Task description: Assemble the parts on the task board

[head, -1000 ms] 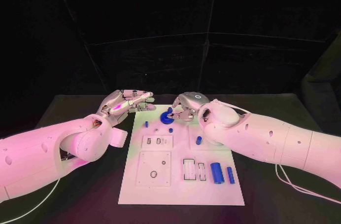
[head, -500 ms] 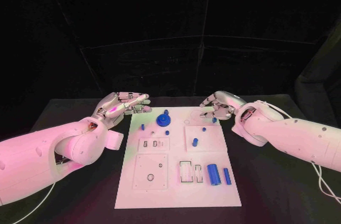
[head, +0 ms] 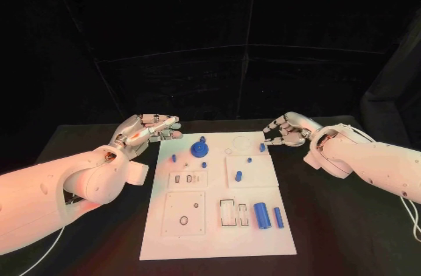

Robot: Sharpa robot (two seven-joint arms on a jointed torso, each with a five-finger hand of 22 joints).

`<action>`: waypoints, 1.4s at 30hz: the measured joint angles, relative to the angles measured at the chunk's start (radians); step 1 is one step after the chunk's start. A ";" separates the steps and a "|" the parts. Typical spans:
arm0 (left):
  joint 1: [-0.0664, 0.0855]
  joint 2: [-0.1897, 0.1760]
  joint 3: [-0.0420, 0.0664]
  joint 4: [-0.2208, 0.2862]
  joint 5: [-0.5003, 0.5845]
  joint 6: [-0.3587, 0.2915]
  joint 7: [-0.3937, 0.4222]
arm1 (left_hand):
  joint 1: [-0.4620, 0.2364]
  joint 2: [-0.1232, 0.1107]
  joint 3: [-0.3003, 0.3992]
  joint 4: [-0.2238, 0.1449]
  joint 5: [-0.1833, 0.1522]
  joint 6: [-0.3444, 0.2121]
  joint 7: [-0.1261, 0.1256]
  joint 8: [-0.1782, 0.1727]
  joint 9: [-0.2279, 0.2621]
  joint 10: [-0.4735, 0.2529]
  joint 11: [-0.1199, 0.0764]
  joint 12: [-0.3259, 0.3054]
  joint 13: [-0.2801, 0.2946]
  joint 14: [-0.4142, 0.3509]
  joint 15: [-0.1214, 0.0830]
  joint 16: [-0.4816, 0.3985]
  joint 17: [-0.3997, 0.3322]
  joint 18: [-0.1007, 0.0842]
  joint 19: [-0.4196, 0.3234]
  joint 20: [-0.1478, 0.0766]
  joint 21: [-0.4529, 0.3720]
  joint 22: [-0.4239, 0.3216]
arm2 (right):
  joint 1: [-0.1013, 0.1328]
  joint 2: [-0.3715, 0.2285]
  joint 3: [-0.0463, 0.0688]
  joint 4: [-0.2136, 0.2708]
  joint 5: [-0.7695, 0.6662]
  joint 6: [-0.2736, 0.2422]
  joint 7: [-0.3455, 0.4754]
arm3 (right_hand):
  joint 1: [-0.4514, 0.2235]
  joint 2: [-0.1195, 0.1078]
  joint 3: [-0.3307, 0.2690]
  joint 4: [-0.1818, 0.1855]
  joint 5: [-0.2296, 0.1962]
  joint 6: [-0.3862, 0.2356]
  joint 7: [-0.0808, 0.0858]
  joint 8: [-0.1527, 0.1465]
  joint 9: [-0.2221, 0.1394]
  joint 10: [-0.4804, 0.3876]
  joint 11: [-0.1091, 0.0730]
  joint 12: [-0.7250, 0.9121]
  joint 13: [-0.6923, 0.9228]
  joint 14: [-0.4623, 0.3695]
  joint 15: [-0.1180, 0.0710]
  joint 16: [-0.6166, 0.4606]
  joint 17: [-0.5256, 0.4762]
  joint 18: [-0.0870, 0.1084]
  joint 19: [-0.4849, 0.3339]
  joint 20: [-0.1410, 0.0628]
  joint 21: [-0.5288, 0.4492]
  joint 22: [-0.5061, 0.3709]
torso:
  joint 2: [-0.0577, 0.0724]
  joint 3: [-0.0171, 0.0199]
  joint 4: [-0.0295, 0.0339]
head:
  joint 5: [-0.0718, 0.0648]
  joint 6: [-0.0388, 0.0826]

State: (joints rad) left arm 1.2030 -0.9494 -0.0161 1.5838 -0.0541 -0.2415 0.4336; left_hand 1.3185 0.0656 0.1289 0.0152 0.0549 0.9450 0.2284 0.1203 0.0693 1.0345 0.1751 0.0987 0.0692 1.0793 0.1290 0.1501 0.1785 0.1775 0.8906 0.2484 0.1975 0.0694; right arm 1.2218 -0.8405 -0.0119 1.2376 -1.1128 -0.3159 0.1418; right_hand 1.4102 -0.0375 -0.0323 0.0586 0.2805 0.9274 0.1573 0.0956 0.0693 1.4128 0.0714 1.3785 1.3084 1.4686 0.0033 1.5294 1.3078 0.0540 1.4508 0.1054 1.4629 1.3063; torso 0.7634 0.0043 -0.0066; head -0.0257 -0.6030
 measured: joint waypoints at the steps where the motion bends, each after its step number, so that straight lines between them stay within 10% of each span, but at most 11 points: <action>1: 0.000 0.000 0.000 -0.002 0.000 0.000 0.000 | 0.000 0.000 0.000 0.000 0.000 0.000 0.000 0.000 0.000 0.000 0.000 0.000 0.000 0.000 0.000 0.000 0.000 0.000 0.000 0.000 0.000 0.000 | -0.001 0.000 0.000 -0.005 0.005 0.005 0.005 | 0.007 -0.003 0.002 -0.004 0.001 -0.003 0.000 0.000 0.000 0.000 0.000 0.000 0.000 0.000 0.000 0.000 0.000 0.000 0.000 0.000 0.000 0.000 | 0.000 0.0007 0.0002 | 0.000 -0.001; 42: 0.000 0.012 0.000 -0.036 0.000 0.000 0.002 | 0.000 0.000 0.000 0.000 0.000 0.000 0.000 0.000 0.000 0.000 0.000 0.000 0.000 0.000 0.000 0.000 0.000 0.000 0.000 0.000 0.000 0.000 | -0.034 0.032 0.000 -0.048 0.022 0.088 0.044 | 0.035 0.020 0.029 -0.043 -0.010 0.018 0.006 0.011 0.003 0.004 0.004 0.008 0.002 0.000 0.000 0.000 0.000 0.000 0.000 0.000 0.000 0.002 | 0.001 0.0001 0.0022 | -0.006 -0.024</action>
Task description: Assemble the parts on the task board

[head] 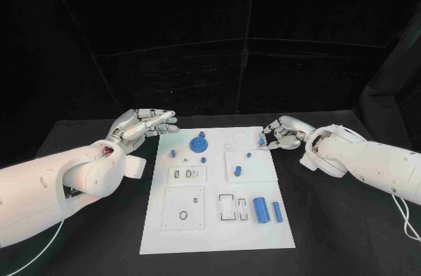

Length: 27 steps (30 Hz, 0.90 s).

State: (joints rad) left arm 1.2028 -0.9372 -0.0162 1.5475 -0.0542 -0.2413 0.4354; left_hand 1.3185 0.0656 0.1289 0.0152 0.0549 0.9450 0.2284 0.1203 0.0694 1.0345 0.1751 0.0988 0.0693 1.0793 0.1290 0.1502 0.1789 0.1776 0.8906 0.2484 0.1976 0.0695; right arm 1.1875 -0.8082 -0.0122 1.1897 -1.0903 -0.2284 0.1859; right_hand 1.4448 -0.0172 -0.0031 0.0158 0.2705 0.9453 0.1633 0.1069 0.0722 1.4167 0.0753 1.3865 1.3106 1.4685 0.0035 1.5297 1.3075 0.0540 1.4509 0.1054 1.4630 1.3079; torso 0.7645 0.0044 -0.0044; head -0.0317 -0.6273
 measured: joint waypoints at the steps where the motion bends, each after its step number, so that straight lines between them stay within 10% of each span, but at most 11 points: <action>1: 0.000 0.000 0.000 0.000 0.000 0.000 0.000 | 0.000 0.000 0.000 0.000 0.000 0.000 0.000 0.000 0.000 0.000 0.000 0.000 0.000 0.000 0.000 0.000 0.000 0.000 0.000 0.000 0.000 0.000 | -0.001 0.001 0.000 -0.002 -0.001 0.001 0.000 | -0.001 0.004 0.001 -0.001 -0.007 0.001 0.001 0.000 0.000 0.000 0.000 0.000 0.000 0.000 0.000 0.000 0.000 0.000 0.000 0.000 0.000 0.000 | 0.000 0.0000 0.0001 | 0.000 0.000; 18: 0.000 0.000 0.000 -0.004 0.000 0.000 0.000 | 0.000 0.000 0.003 -0.003 0.000 0.000 0.000 0.000 0.000 0.000 0.000 0.000 0.000 0.000 0.000 0.000 0.000 0.000 0.000 0.000 0.000 0.000 | -0.003 0.011 0.000 -0.016 -0.009 0.008 -0.002 | -0.009 0.027 0.031 -0.007 -0.021 0.045 -0.010 0.012 0.001 0.009 -0.009 0.010 0.000 -0.004 -0.004 0.000 0.000 0.000 0.000 0.000 0.000 0.000 | 0.000 0.0007 0.0000 | 0.000 -0.002; 27: 0.000 0.001 0.000 -0.004 0.000 0.000 0.000 | 0.000 0.000 0.003 -0.003 0.000 0.000 0.000 0.000 0.000 0.000 0.000 0.000 0.000 0.000 0.000 0.000 0.000 0.000 0.000 0.000 0.000 0.000 | -0.003 0.016 0.000 -0.017 -0.009 0.005 -0.003 | 0.000 0.063 0.091 -0.029 -0.126 0.084 -0.024 0.017 -0.001 0.014 -0.015 0.022 0.007 -0.004 -0.015 0.000 0.000 0.000 0.006 -0.009 0.000 0.000 | 0.000 0.0012 -0.0001 | -0.001 -0.003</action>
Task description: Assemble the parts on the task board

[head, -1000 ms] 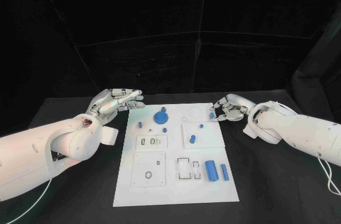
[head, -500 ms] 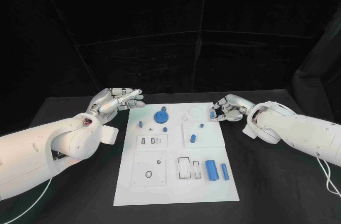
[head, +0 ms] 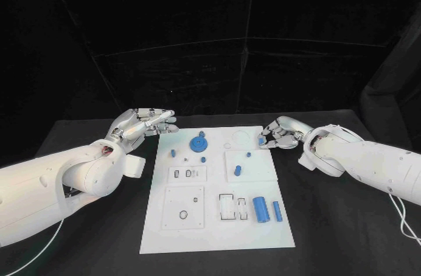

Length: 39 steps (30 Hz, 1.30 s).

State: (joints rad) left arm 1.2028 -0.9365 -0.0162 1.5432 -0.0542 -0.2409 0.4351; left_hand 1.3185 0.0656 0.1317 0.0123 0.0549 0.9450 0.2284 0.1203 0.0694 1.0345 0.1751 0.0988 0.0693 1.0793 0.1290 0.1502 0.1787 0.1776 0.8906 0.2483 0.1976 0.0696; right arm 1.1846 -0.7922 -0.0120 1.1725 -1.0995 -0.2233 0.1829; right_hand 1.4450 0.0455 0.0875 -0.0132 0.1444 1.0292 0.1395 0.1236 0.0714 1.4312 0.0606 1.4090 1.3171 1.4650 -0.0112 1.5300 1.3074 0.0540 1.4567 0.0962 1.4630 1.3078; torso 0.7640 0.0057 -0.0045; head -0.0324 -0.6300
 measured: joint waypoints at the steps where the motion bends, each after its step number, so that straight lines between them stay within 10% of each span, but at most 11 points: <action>1: 0.000 0.000 0.000 0.000 0.000 0.000 0.000 | 0.000 0.000 0.000 0.000 0.000 0.000 0.000 0.000 0.000 0.000 0.000 0.000 0.000 0.000 0.000 0.000 0.000 0.000 0.000 0.000 0.000 0.000 | 0.000 0.000 0.000 -0.001 0.000 -0.001 0.000 | 0.001 0.001 0.006 -0.002 -0.008 0.002 -0.002 -0.001 -0.001 0.002 -0.002 0.000 0.000 -0.002 -0.002 0.000 0.000 0.000 -0.002 -0.002 0.000 0.000 | 0.000 0.0000 0.0000 | 0.000 0.000; 15: 0.000 -0.001 0.000 0.001 0.000 0.000 0.000 | 0.000 0.000 0.000 0.000 0.000 0.000 0.000 0.000 0.000 0.000 0.000 0.000 0.000 0.000 0.000 -0.004 0.001 0.000 0.000 0.000 0.000 0.000 | 0.000 0.002 0.000 0.012 -0.008 -0.030 -0.004 | -0.007 0.018 0.055 -0.022 -0.016 0.016 -0.005 0.002 -0.003 0.006 -0.006 -0.001 0.001 0.002 -0.005 0.004 0.000 0.000 0.005 -0.009 0.002 0.000 | 0.000 0.0000 -0.0003 | 0.000 -0.002; 32: 0.000 -0.009 0.000 0.009 0.000 0.001 -0.001 | 0.000 0.000 0.000 0.000 0.000 0.000 0.000 0.000 0.000 0.000 0.000 0.000 0.000 0.000 0.000 -0.004 0.001 0.000 0.000 0.000 0.000 0.000 | 0.002 -0.040 0.002 0.271 -0.029 -0.148 -0.061 | -0.069 0.008 0.081 0.000 0.067 0.020 -0.003 -0.009 -0.004 0.013 -0.013 -0.003 -0.010 -0.002 -0.009 0.009 0.001 0.000 0.009 -0.012 0.019 0.000 | -0.007 -0.0044 -0.0002 | 0.002 0.007; 39: 0.000 -0.002 0.000 -0.012 0.000 0.003 0.000 | 0.000 0.000 0.000 0.000 0.000 0.000 0.000 0.000 0.000 0.000 0.000 0.000 0.000 0.000 0.000 -0.004 0.002 0.000 0.000 0.000 -0.004 0.000 | 0.004 0.029 0.002 0.316 -0.069 -0.149 -0.139 | -0.074 0.002 0.086 -0.003 0.059 0.020 -0.004 -0.005 -0.004 0.013 -0.013 -0.003 -0.009 0.000 -0.011 0.009 0.001 0.000 0.009 -0.012 0.023 0.000 | -0.018 -0.0104 0.0067 | 0.032 -0.002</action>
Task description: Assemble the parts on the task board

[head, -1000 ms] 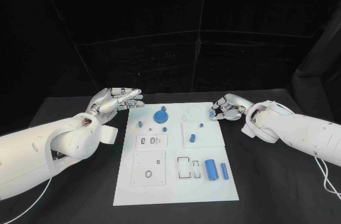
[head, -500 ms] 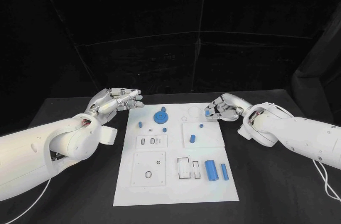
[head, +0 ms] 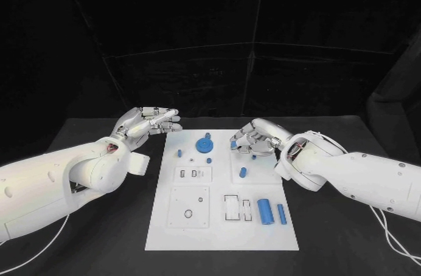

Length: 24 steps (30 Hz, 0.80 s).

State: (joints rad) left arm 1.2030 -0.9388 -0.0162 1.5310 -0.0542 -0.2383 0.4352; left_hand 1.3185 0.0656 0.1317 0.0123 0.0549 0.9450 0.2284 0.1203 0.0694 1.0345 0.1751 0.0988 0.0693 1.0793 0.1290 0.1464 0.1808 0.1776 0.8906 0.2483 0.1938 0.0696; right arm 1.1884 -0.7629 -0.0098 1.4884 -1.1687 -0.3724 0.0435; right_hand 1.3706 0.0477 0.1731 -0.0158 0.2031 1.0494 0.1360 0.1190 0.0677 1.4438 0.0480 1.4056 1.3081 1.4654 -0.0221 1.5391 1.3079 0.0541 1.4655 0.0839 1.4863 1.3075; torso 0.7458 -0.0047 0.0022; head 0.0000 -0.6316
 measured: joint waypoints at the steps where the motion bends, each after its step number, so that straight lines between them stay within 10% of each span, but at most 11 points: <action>1: 0.000 0.000 0.000 -0.003 0.000 0.000 0.000 | 0.000 0.000 0.000 0.000 0.000 0.000 0.000 0.000 0.000 0.000 0.000 0.000 0.000 0.000 0.000 0.000 0.000 0.000 0.000 0.000 0.000 0.000 | 0.000 0.011 0.000 0.001 -0.007 0.002 -0.010 | 0.000 0.000 0.000 0.000 0.000 0.000 0.000 0.000 0.000 0.000 0.000 0.000 0.000 0.002 -0.002 0.000 0.000 0.000 0.000 0.000 0.000 0.000 | -0.001 -0.0007 0.0009 | 0.005 -0.003; 12: 0.002 0.014 0.000 -0.028 0.000 0.001 0.003 | -0.015 -0.006 0.000 0.000 0.000 0.000 0.000 0.000 0.000 0.000 0.000 0.000 0.000 0.004 0.004 -0.004 0.001 0.000 0.000 0.000 0.000 0.000 | -0.011 0.129 -0.001 -0.014 -0.126 0.008 -0.111 | -0.005 -0.005 0.004 0.004 0.000 0.003 0.002 0.000 0.003 -0.004 -0.004 -0.005 0.000 0.002 -0.001 0.000 0.000 0.000 0.000 0.000 0.000 0.000 | -0.009 -0.0086 0.0115 | 0.042 -0.034; 24: 0.004 0.035 0.000 -0.044 0.000 0.002 0.006 | -0.020 -0.010 -0.003 0.003 0.000 0.000 0.000 -0.004 0.000 0.000 0.000 -0.005 0.000 0.004 0.004 -0.004 0.002 0.000 0.000 0.000 0.000 0.000 | -0.059 0.202 -0.002 -0.034 -0.231 0.008 -0.164 | -0.012 -0.012 0.007 0.002 0.001 0.003 0.002 -0.001 0.003 -0.004 -0.004 -0.005 0.000 0.002 -0.001 0.000 0.000 0.000 0.000 0.000 0.000 0.000 | -0.009 -0.0073 0.0131 | 0.044 -0.055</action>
State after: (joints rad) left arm 1.2071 -0.9036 -0.0161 1.4873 -0.0542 -0.2362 0.4408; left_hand 1.2987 0.0556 0.1287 0.0153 0.0549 0.9450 0.2284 0.1164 0.0694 1.0345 0.1751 0.0937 0.0694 1.0830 0.1327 0.1423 0.1830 0.1776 0.8905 0.2484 0.1938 0.0696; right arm 1.1299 -0.5610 -0.0114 1.4541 -1.3992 -0.3641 -0.1207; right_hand 1.3589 0.0356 0.1798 -0.0142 0.2038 1.0526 0.1383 0.1179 0.0704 1.4400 0.0444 1.4005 1.3079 1.4670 -0.0235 1.5391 1.3077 0.0541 1.4655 0.0840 1.4863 1.3074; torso 0.7371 -0.0120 0.0153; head 0.0437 -0.6870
